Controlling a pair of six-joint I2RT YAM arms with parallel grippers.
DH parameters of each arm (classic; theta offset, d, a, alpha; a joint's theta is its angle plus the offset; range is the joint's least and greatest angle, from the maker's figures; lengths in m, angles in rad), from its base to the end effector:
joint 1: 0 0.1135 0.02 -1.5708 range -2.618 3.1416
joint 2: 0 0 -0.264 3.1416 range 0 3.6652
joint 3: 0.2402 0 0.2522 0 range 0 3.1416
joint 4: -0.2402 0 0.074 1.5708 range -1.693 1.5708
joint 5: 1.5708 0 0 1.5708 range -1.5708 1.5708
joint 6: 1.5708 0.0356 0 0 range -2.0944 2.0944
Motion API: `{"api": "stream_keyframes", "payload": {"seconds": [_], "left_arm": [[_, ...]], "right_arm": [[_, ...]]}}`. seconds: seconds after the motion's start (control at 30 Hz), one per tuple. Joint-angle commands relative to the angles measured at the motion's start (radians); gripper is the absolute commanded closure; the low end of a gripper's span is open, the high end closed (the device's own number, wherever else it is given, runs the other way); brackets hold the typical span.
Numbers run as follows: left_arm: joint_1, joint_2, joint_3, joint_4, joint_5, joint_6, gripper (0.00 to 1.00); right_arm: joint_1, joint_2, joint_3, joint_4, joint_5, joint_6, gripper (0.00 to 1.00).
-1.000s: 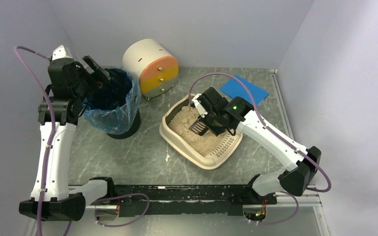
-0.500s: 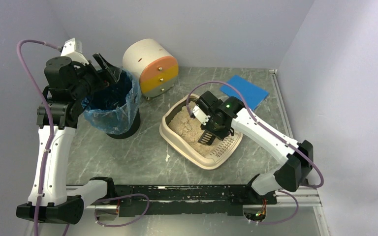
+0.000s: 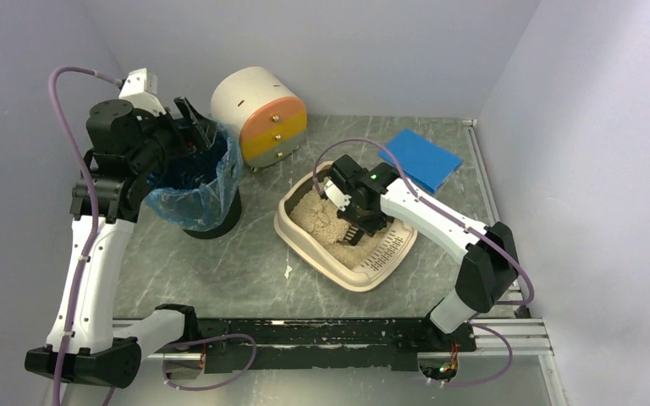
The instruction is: Clean the litter box
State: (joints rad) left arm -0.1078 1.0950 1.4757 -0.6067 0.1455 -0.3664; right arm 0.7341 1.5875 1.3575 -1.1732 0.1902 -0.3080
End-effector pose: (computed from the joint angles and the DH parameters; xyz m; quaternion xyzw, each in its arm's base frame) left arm 0.2089 -0.0278 0.4704 -0.0557 0.7796 -0.2012 0.5905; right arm 0.2234 0.1925 0.2726 -0.4869 0.8643 -0.0749 0.1014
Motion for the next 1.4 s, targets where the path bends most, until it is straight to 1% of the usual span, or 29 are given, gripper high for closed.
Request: {"api": "stream_keyframes", "payload": {"seconds": [0.0, 0.13, 0.3, 0.47, 0.57, 0.7, 0.8, 0.97, 1.23, 1.37], "left_arm": [[-0.019, -0.020, -0.066, 0.057, 0.052, 0.008, 0.09], [-0.024, -0.030, -0.098, 0.072, 0.054, 0.007, 0.09], [-0.027, -0.040, -0.093, 0.070, 0.052, 0.013, 0.09], [-0.032, -0.044, -0.086, 0.064, 0.052, 0.014, 0.10], [-0.033, -0.046, -0.091, 0.066, 0.054, 0.014, 0.10], [-0.035, -0.050, -0.101, 0.070, 0.054, 0.011, 0.11], [-0.035, -0.053, -0.106, 0.071, 0.054, 0.006, 0.11], [-0.035, -0.050, -0.097, 0.066, 0.052, 0.009, 0.12], [-0.035, -0.055, -0.104, 0.075, 0.055, 0.002, 0.13], [-0.035, -0.056, -0.109, 0.071, 0.051, 0.007, 0.13]], "right_arm": [[-0.003, -0.020, 0.008, 0.169, -0.026, 0.033, 1.00], [-0.003, -0.062, -0.060, 0.284, -0.072, 0.031, 1.00], [-0.004, -0.058, -0.124, 0.353, -0.106, 0.047, 1.00], [-0.001, -0.071, -0.175, 0.433, -0.109, 0.070, 1.00], [-0.001, -0.108, -0.238, 0.533, -0.135, 0.088, 1.00], [-0.002, -0.129, -0.308, 0.663, -0.115, 0.103, 1.00], [-0.001, -0.112, -0.326, 0.713, -0.094, 0.122, 1.00], [-0.002, -0.082, -0.343, 0.786, -0.136, 0.142, 1.00], [-0.001, -0.112, -0.424, 0.929, -0.217, 0.231, 1.00], [-0.002, -0.121, -0.474, 0.974, -0.242, 0.274, 1.00]]}}
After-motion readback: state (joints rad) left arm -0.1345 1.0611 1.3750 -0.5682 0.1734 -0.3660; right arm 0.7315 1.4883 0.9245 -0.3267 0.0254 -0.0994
